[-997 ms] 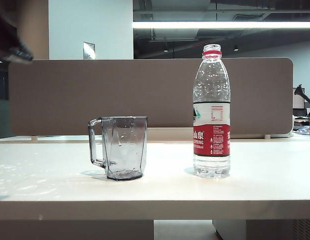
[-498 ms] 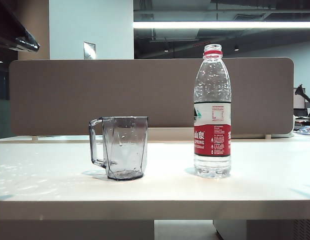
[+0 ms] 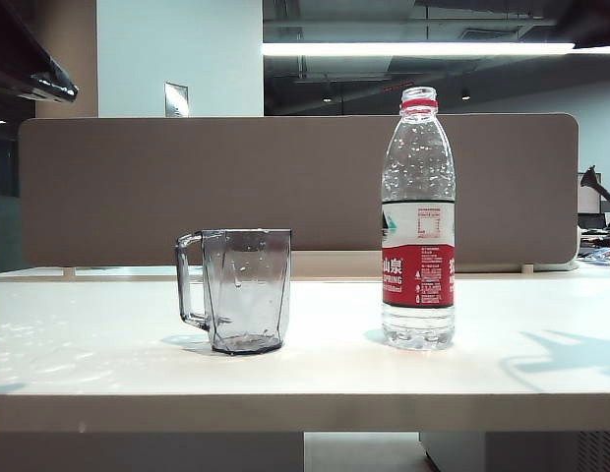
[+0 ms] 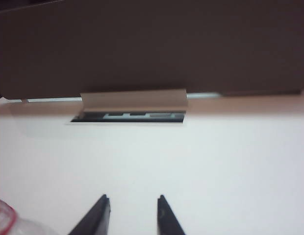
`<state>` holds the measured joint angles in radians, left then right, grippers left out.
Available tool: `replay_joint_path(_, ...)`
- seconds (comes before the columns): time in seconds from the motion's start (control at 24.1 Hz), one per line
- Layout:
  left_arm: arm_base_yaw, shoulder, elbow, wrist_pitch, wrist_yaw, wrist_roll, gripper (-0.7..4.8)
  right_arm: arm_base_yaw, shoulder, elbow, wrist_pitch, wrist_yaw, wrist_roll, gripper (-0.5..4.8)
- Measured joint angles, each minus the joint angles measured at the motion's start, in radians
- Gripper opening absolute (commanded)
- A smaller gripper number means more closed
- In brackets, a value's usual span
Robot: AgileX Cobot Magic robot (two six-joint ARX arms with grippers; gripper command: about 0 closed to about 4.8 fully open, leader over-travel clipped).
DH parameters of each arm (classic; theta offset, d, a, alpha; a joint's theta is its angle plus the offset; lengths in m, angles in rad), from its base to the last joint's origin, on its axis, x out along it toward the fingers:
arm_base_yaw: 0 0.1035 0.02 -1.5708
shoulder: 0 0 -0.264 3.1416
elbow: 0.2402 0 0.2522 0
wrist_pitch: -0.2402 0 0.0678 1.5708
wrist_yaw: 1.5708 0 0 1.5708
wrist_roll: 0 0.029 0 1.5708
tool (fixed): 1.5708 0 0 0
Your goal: Pick up the mineral water bottle on the table and pour water into the mug until it's half full.
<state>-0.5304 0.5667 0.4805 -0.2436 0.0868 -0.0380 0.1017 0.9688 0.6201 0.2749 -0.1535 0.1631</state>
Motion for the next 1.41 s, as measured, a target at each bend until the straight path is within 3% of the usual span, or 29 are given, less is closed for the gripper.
replay_joint_path(0.12,0.000,0.000,0.000,0.000,0.000,0.000,-0.05,0.068,0.041,-0.184,0.214,0.083,0.029,1.44)
replay_joint_path(0.33,0.000,0.000,0.000,0.000,0.000,0.000,-0.05,0.147,0.071,-0.320,0.371,0.155,0.031,1.44)
replay_joint_path(0.46,0.000,0.000,0.000,0.000,0.000,0.000,-0.05,0.250,0.079,-0.414,0.465,0.217,0.031,1.49)
replay_joint_path(0.71,0.000,0.000,0.000,0.000,0.000,0.000,-0.04,0.381,0.080,-0.510,0.524,0.304,0.009,1.59)
replay_joint_path(1.04,0.000,0.000,0.000,0.000,0.000,0.000,-0.04,0.421,0.346,-0.523,0.795,0.309,-0.059,1.82)
replay_joint_path(1.25,0.000,0.000,0.000,0.000,0.000,0.000,-0.04,0.433,0.614,-0.520,1.089,0.307,-0.081,3.82)
replay_joint_path(1.41,0.000,0.000,0.000,0.000,0.000,0.000,-0.05,0.433,0.710,-0.463,1.103,0.275,-0.084,4.01)
